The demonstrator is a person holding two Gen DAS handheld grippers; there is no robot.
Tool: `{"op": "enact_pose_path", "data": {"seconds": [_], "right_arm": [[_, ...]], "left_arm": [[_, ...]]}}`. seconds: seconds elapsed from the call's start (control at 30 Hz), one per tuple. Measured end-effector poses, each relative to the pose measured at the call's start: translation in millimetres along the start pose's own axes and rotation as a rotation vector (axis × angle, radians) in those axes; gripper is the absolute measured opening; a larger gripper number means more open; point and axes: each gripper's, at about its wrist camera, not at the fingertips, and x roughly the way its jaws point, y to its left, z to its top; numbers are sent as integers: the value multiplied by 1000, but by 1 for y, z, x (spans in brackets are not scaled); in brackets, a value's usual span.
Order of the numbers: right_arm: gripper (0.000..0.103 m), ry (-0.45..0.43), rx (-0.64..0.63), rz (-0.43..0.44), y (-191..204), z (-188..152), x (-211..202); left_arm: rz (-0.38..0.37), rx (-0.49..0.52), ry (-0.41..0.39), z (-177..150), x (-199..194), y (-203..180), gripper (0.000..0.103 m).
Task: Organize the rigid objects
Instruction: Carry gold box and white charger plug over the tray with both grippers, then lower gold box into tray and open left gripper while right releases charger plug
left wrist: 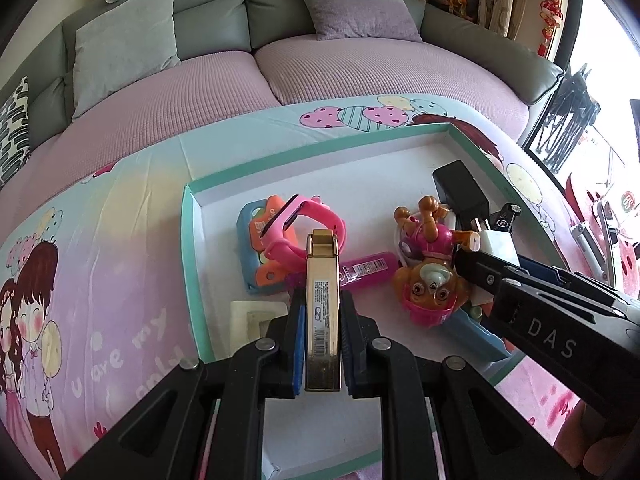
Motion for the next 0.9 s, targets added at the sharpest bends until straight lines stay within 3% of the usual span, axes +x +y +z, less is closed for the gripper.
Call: {"op": "enact_pose_path", "data": {"seconds": [0.1, 0.17, 0.2, 0.43, 0.63, 0.77, 0.9], "right_arm": [[47, 0, -3, -10, 0, 0, -2], [50, -6, 2, -10, -1, 1, -4], [53, -10, 5, -9, -2, 2, -6], [59, -39, 0, -6, 0, 4, -16], [64, -52, -18, 2, 6, 5, -18], [74, -63, -37, 10, 11, 4, -17], [92, -80, -57, 25, 19, 3, -16]], "left_arm": [[-10, 5, -2, 1, -3, 0, 24], [-4, 9, -10, 3, -8, 0, 51], [-2, 9, -18, 3, -12, 0, 54], [17, -23, -53, 6, -25, 13, 55], [77, -116, -71, 6, -28, 42, 71], [134, -188, -62, 3, -24, 64, 86], [191, -264, -51, -2, -20, 86, 91]]}}
